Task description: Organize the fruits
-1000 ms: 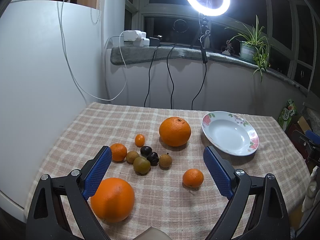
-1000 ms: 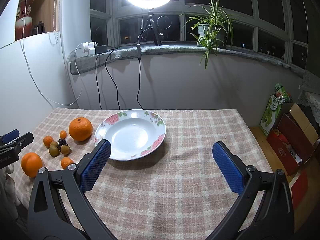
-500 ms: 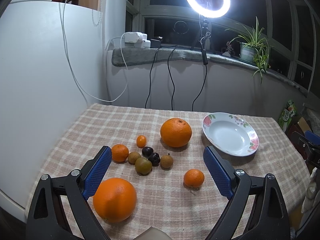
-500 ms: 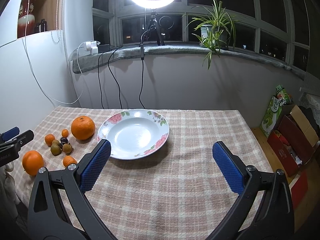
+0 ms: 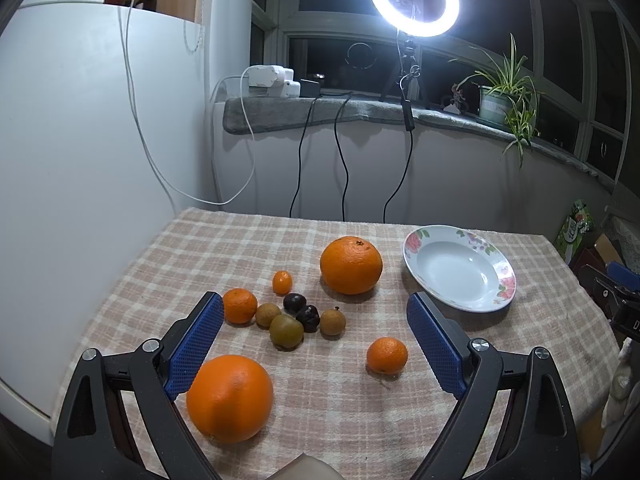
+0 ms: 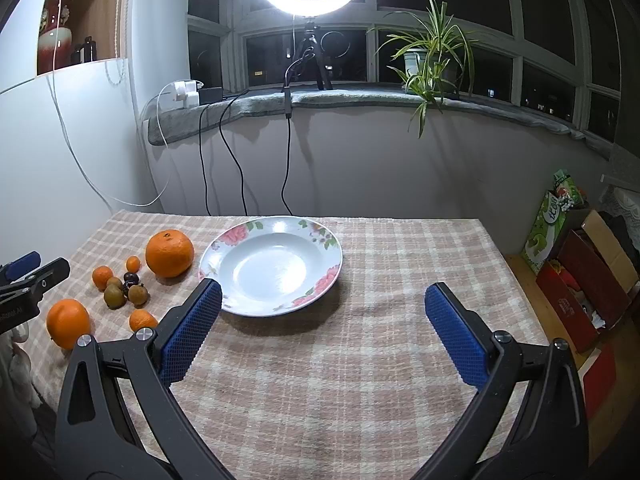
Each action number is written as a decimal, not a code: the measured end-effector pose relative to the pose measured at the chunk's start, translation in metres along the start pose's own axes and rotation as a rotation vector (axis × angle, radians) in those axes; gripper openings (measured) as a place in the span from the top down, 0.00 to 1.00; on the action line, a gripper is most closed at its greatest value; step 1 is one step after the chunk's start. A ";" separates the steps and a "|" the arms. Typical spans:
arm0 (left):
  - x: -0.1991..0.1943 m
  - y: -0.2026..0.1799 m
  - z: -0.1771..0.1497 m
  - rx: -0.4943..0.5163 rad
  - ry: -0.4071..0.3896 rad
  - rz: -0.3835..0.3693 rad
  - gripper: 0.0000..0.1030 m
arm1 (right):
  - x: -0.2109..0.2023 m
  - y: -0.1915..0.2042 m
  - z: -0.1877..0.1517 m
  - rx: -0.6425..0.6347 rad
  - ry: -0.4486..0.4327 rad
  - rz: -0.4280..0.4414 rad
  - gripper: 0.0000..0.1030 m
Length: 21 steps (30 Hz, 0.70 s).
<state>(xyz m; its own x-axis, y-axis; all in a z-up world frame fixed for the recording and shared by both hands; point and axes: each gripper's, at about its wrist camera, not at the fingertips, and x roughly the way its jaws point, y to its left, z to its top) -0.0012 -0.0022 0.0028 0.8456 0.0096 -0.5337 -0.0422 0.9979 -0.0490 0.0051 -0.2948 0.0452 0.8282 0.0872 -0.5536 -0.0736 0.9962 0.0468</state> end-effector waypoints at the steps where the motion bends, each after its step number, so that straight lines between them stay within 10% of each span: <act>1: 0.000 0.000 0.000 0.000 0.001 0.000 0.10 | 0.000 0.001 -0.001 -0.001 0.000 0.001 0.00; 21: 0.001 0.005 -0.002 -0.009 0.002 0.001 0.10 | 0.004 0.009 -0.004 -0.013 0.009 0.009 0.00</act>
<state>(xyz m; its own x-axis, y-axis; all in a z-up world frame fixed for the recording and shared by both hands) -0.0014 0.0030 0.0001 0.8445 0.0101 -0.5355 -0.0476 0.9973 -0.0563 0.0054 -0.2851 0.0399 0.8224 0.0960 -0.5607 -0.0883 0.9953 0.0409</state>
